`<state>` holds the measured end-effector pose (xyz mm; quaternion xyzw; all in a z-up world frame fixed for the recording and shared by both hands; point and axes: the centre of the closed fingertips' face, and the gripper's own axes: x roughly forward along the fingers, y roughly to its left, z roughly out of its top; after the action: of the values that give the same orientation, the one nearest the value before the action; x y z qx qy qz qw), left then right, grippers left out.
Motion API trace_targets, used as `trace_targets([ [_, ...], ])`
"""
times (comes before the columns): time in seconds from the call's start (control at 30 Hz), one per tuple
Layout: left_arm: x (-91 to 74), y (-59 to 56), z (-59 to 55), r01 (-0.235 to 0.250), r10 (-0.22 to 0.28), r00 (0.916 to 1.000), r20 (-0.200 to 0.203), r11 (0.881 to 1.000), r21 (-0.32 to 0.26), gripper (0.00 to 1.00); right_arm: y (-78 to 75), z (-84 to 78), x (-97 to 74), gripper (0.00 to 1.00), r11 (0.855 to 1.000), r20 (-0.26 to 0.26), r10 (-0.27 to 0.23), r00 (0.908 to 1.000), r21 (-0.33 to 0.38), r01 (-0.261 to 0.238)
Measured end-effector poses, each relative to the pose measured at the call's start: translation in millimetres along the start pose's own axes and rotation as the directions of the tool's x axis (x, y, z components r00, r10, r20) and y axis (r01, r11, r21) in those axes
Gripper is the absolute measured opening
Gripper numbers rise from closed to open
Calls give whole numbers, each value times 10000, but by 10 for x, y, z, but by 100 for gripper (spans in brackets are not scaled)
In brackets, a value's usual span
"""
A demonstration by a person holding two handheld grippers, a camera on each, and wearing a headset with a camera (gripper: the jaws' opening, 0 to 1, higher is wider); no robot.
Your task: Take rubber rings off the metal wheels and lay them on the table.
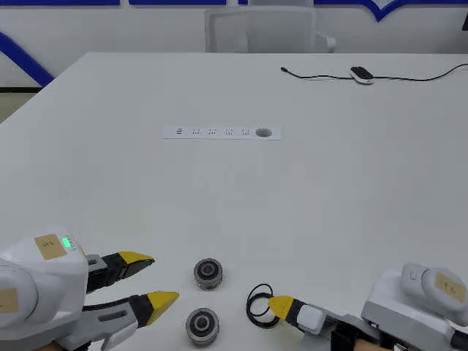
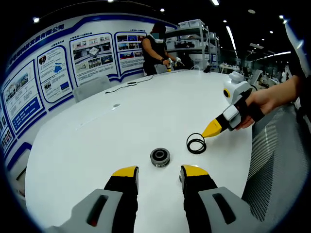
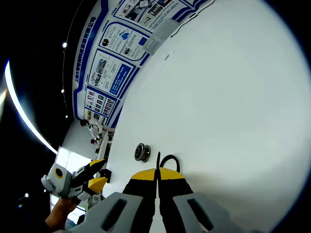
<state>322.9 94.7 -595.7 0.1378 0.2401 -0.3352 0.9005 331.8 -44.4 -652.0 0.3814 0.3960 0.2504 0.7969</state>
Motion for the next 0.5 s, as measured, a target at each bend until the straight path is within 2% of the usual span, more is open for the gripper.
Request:
trace_targets([
  [0.23,-59,-42,-41,-59,58,10000,-63,10000,-44,36,-87,-33,-20,2,9994,12,-332,9994,139,331],
  [0.5,-103,-45,-77,-268,267,9996,-60,9994,-213,37,-126,-47,-45,5,9977,-45,-652,9979,-186,651],
])
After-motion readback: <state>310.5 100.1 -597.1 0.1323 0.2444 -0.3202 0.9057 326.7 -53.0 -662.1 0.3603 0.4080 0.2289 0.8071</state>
